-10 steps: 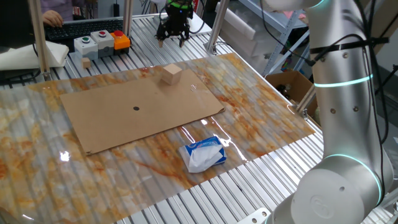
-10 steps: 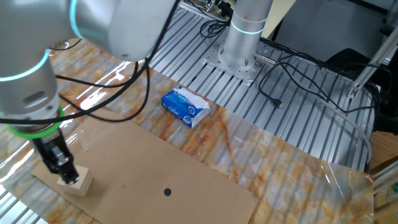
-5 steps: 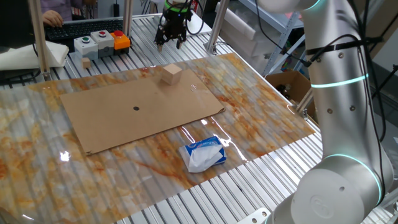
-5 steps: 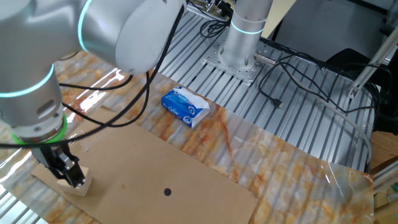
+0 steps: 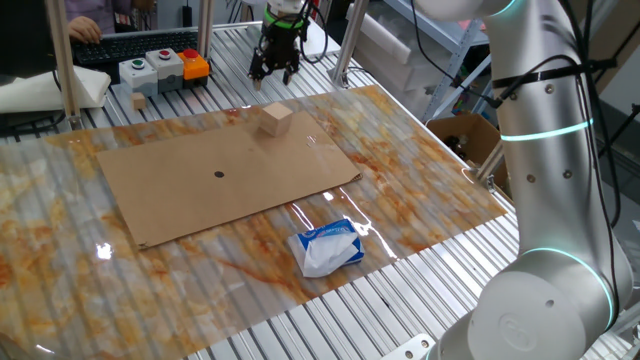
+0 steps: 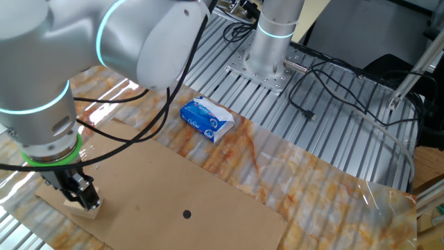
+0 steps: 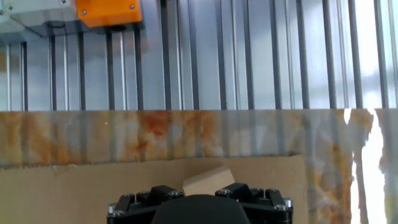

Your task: Hold a small block with the gripper and sweep it from left to right on the table

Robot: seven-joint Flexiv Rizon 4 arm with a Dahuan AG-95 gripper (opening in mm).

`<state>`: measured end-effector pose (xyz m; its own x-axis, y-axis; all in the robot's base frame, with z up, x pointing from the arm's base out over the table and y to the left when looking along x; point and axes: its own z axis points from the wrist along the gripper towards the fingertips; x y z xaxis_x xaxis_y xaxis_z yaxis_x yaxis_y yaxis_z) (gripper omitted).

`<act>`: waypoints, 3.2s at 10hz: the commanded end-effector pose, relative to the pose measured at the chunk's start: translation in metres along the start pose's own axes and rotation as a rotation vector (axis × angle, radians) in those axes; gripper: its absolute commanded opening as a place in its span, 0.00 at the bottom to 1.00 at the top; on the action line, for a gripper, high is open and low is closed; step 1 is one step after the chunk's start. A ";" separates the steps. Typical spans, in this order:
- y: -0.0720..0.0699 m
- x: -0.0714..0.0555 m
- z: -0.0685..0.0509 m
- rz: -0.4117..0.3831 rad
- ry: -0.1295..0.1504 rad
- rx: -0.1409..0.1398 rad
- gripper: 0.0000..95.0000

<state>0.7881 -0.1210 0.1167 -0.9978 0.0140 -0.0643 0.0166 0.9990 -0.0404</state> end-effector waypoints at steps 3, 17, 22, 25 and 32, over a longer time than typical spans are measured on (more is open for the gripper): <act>-0.007 -0.002 0.002 -0.025 0.004 -0.002 1.00; -0.011 0.001 0.028 -0.052 0.009 -0.011 1.00; -0.011 0.001 0.028 -0.034 0.001 -0.008 0.80; -0.011 0.001 0.028 -0.041 0.010 -0.006 1.00; -0.011 0.001 0.028 -0.130 0.029 0.049 1.00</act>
<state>0.7879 -0.1327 0.0896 -0.9937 -0.1075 -0.0311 -0.1042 0.9903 -0.0915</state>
